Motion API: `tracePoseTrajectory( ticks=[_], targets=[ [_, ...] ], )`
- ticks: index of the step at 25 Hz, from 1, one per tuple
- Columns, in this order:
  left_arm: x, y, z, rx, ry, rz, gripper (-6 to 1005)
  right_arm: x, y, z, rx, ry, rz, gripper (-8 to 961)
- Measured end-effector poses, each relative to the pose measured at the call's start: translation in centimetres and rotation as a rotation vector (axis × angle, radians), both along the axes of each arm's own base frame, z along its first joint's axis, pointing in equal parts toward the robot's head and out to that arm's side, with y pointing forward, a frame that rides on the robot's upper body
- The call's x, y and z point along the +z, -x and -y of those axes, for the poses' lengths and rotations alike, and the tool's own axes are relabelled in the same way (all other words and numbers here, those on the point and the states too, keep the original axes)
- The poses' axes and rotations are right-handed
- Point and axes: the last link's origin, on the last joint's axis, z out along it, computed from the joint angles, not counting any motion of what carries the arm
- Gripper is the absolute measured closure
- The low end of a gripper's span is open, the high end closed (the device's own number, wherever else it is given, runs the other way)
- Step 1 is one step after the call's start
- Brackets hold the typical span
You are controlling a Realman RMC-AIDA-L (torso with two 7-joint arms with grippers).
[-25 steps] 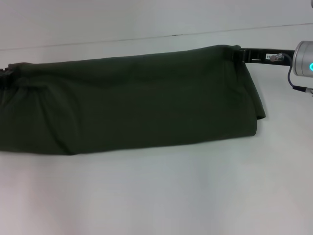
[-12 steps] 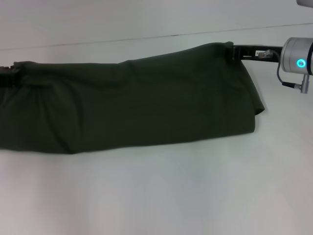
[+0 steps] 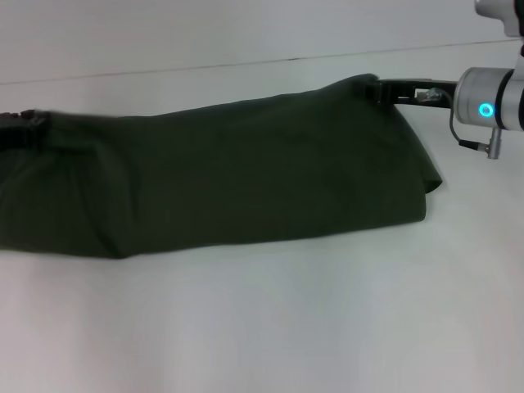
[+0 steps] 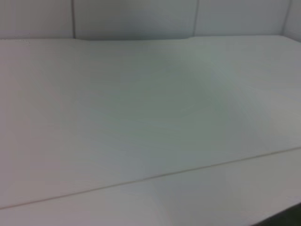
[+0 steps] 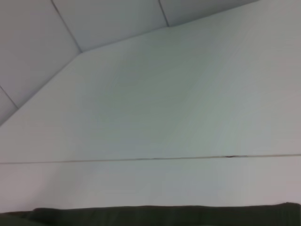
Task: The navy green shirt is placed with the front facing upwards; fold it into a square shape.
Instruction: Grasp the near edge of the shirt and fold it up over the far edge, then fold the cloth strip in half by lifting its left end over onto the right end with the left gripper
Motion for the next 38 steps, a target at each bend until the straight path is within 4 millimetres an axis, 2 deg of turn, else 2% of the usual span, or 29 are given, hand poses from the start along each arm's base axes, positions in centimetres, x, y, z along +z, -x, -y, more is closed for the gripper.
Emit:
tracePoseTrajectory(
  ticks=[3, 5, 9, 14, 21, 25, 32, 38],
  targets=[
    [0.0, 0.2, 0.0, 0.014, -0.03, -0.012, 885, -0.2, 0.2, -0.3, -0.007, -0.014, 0.011, 883],
    [0.1, 0.3, -0.1, 0.024, -0.053, -0.026, 811, -0.3, 0.3, -0.5, -0.012, -0.027, 0.016, 835],
    [0.6, 0.7, 0.0, 0.043, -0.102, -0.048, 664, -0.1, 0.2, -0.8, -0.023, -0.058, 0.014, 657],
    [0.9, 1.0, 0.2, 0.051, -0.114, -0.051, 428, 0.5, -0.1, -1.1, -0.032, -0.11, 0.003, 448],
    [1.1, 1.4, 0.5, 0.057, -0.116, -0.052, 191, 0.6, -0.4, -0.9, -0.041, -0.118, -0.001, 162],
    [1.7, 1.7, 1.5, 0.041, -0.096, -0.041, 59, 1.0, -0.8, -0.2, -0.026, -0.121, -0.038, 160],
    [3.1, 2.2, 4.3, -0.006, -0.057, 0.02, 60, 1.6, -1.8, 2.6, 0.051, -0.108, -0.146, 156],
    [3.4, 2.6, 6.1, -0.025, 0.002, 0.028, 60, 2.5, -3.3, 5.0, 0.056, -0.042, -0.196, 156]
  ],
)
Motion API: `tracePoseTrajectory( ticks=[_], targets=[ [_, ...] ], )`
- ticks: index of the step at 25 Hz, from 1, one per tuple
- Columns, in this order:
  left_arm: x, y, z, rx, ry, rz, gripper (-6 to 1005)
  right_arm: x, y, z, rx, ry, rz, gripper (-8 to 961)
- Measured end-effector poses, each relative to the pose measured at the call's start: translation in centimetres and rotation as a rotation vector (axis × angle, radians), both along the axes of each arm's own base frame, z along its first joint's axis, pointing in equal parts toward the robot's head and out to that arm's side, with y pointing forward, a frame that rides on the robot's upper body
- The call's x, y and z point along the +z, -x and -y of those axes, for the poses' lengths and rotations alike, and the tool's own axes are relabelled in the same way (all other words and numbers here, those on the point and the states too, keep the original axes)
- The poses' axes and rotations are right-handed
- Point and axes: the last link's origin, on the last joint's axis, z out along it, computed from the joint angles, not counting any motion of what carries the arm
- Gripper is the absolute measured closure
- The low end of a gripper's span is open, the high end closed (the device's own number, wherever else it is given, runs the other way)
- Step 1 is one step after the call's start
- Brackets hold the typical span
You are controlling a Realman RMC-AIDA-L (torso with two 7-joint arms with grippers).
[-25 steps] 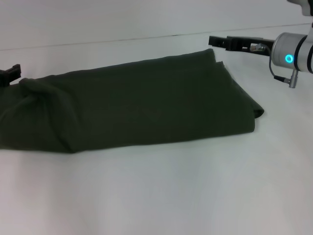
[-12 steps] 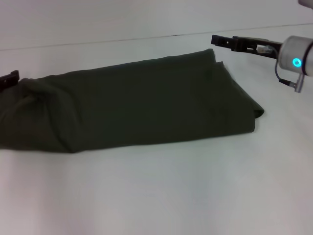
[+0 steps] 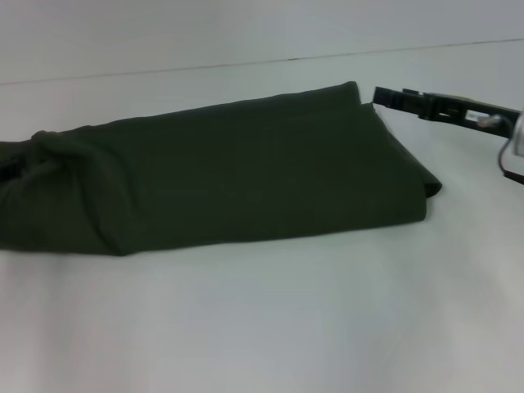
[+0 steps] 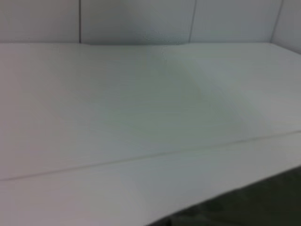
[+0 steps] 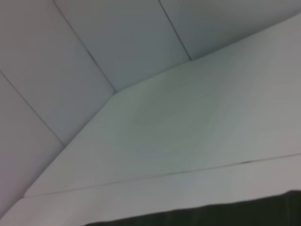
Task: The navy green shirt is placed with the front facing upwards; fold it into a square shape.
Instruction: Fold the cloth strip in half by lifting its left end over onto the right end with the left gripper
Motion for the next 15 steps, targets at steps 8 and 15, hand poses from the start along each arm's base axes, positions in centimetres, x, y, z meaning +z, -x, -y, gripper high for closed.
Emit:
tracePoseTrajectory(
  ticks=[8, 15],
  targets=[
    [-0.1, 1.0, 1.0, 0.023, 0.082, -0.052, 61, 2.2, -1.5, 2.7, 0.001, 0.054, -0.059, 156],
    [0.4, 2.3, 0.9, 0.103, 0.087, -0.11, 61, 2.7, -1.6, 3.3, 0.0, 0.053, -0.06, 157]
  ],
)
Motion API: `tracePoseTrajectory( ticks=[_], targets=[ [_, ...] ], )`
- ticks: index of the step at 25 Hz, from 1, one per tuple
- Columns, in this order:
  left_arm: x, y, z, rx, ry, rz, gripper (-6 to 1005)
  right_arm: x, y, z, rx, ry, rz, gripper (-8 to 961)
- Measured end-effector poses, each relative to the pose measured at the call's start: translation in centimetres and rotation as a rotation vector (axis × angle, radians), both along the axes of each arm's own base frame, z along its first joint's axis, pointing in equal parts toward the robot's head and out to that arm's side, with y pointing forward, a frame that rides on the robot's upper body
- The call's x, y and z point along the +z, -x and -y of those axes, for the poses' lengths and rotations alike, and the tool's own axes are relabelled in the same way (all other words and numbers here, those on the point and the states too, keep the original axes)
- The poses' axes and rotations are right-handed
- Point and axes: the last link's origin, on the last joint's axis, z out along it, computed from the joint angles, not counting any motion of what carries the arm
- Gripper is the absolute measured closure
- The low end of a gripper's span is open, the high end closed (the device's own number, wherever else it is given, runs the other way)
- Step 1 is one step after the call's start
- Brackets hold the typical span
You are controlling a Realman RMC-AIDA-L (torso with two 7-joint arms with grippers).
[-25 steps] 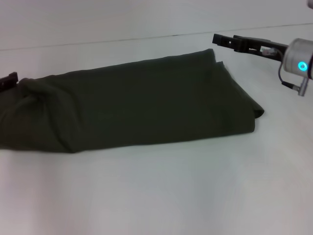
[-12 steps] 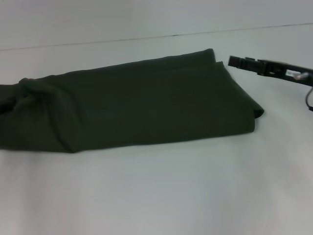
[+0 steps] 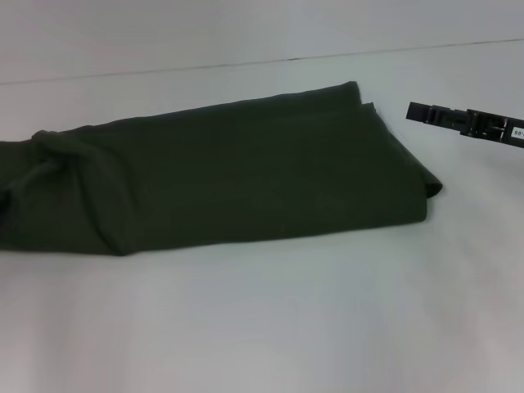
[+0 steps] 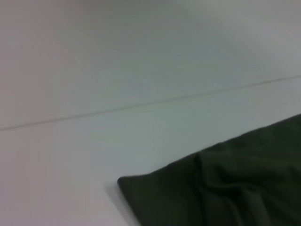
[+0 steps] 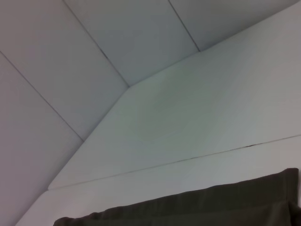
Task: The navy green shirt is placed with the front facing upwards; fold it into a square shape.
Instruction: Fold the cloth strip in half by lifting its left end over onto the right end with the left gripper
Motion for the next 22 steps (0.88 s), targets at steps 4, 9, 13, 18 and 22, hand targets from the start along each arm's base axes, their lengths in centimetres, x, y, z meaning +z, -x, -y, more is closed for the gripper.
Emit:
tracePoseTrajectory(
  ticks=[4, 9, 13, 18, 22],
  targets=[
    [0.1, 0.0, 0.2, 0.018, 0.043, 0.018, 61, 0.0, 0.0, 0.0, -0.001, 0.0, 0.001, 157],
    [-0.2, -0.7, 0.7, -0.002, 0.122, 0.061, 62, 0.0, -0.1, 0.0, -0.003, -0.003, 0.002, 157],
    [-0.6, -1.6, 0.5, -0.015, 0.185, 0.098, 63, 0.2, -0.2, 0.0, -0.007, -0.007, 0.006, 157],
    [-1.4, -1.5, -0.1, -0.003, 0.206, 0.084, 65, 0.2, -0.2, -0.1, -0.009, -0.009, 0.007, 157],
    [-1.6, -1.4, -0.5, 0.007, 0.206, 0.065, 66, 0.2, -0.3, 0.0, -0.011, -0.008, 0.007, 157]
  ],
)
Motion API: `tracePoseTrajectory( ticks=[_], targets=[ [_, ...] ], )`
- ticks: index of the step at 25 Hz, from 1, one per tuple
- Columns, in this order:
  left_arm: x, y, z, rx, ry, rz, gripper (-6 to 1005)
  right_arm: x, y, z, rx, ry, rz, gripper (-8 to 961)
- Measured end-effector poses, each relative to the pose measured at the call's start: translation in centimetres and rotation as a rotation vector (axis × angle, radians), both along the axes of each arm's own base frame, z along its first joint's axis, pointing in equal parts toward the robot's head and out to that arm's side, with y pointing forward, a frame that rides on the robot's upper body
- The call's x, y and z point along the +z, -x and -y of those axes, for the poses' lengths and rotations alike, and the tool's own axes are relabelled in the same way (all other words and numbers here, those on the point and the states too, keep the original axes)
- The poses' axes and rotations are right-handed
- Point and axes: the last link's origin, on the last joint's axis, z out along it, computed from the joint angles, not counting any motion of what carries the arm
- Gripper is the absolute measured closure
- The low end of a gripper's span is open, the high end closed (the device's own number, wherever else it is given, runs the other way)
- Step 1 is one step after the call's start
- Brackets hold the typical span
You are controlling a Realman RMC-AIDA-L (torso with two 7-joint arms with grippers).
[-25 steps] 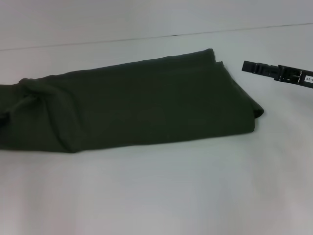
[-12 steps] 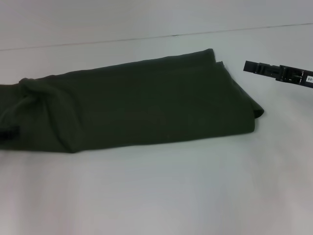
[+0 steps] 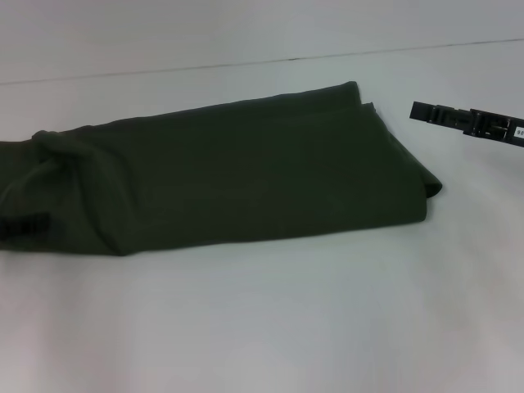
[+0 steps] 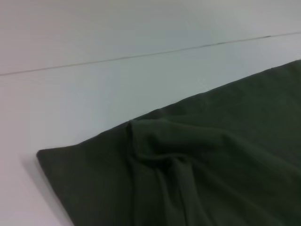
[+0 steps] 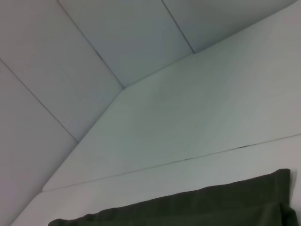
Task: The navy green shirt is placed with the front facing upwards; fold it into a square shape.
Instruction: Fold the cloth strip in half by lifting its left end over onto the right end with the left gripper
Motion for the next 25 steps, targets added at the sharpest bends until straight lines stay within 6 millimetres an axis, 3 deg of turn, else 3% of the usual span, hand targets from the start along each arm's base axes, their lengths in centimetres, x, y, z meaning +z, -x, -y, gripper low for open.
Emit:
tracePoseTrajectory(
  ticks=[16, 18, 25],
  targets=[
    [-0.14, -0.38, -0.46, -0.013, -0.019, 0.0, 72, 0.25, 0.11, -0.4, -0.007, -0.008, 0.0, 163],
    [0.0, -0.41, -0.47, -0.014, -0.028, 0.009, 272, 0.31, 0.1, -0.45, -0.007, -0.01, 0.001, 163],
    [-0.09, -0.57, -0.59, -0.026, -0.016, 0.007, 531, 0.31, 0.06, -0.61, -0.012, -0.015, 0.01, 162]
  ],
)
